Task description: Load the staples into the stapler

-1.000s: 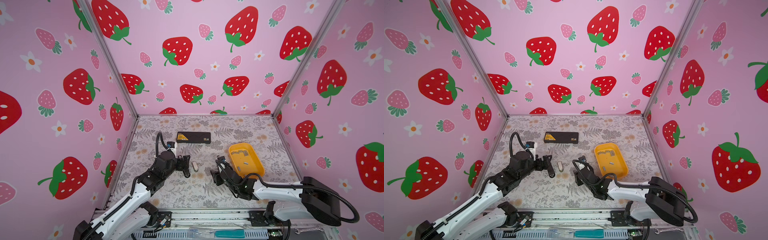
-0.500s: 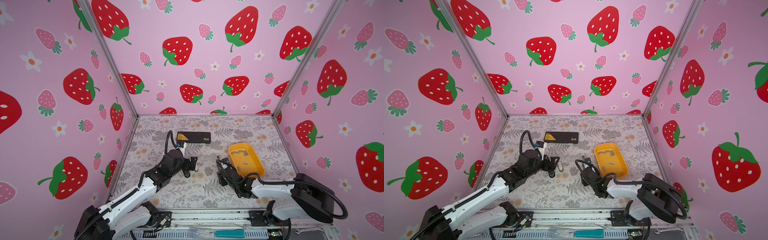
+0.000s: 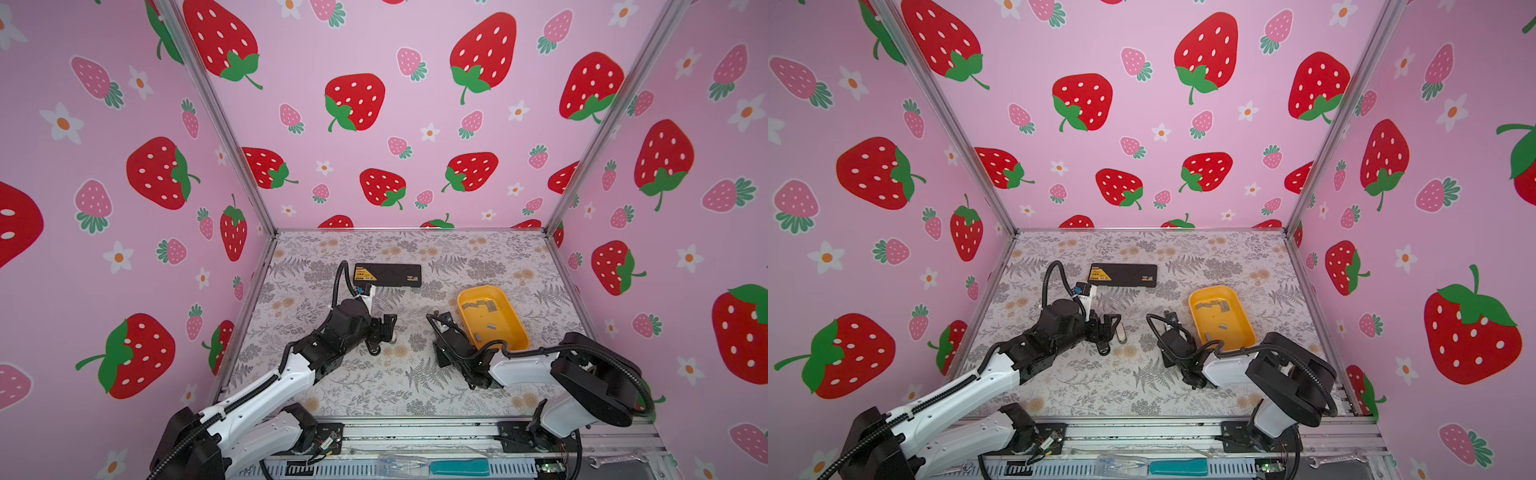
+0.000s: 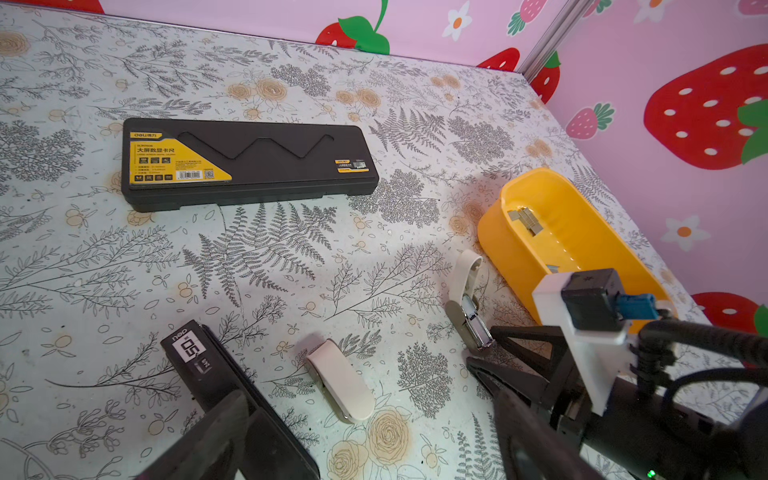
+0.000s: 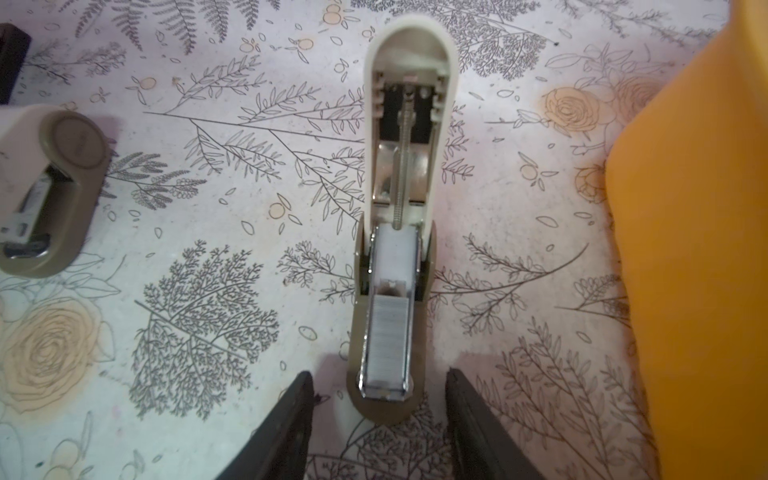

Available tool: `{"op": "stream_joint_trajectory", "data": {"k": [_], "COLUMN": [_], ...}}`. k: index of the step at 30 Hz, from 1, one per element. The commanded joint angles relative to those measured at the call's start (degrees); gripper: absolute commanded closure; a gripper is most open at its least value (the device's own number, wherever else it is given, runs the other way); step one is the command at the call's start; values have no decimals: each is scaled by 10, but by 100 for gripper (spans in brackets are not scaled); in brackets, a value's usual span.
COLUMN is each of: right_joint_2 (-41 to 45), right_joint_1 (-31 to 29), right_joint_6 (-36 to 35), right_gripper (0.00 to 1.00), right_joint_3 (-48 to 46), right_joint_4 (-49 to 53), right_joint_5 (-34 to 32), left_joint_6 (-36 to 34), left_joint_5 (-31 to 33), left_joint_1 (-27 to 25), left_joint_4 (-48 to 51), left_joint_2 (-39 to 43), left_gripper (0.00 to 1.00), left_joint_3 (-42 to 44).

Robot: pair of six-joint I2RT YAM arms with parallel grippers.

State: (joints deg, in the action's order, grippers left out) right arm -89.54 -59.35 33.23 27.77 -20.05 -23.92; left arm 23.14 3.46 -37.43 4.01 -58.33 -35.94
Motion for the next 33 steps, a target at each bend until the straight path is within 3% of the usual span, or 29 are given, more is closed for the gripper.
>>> {"op": "stream_joint_trajectory", "data": {"k": [1, 18, 33], "right_joint_2": [-14, 7, 3], "right_joint_1": [6, 5, -44], "right_joint_6": [3, -26, -62], "right_gripper": [51, 68, 71], "right_joint_3": [-13, -37, -38], "right_joint_4": [-2, -36, -97], "right_joint_5": [15, 51, 86], "left_joint_6": [-5, -10, -30], "left_joint_5": [8, 17, 5], "left_joint_1": [-3, -2, 23], "left_joint_4": [-12, -25, -67], "left_joint_2": [0, -94, -228], "left_gripper": [6, 6, 7], "left_joint_3": [-17, -55, -110]}}
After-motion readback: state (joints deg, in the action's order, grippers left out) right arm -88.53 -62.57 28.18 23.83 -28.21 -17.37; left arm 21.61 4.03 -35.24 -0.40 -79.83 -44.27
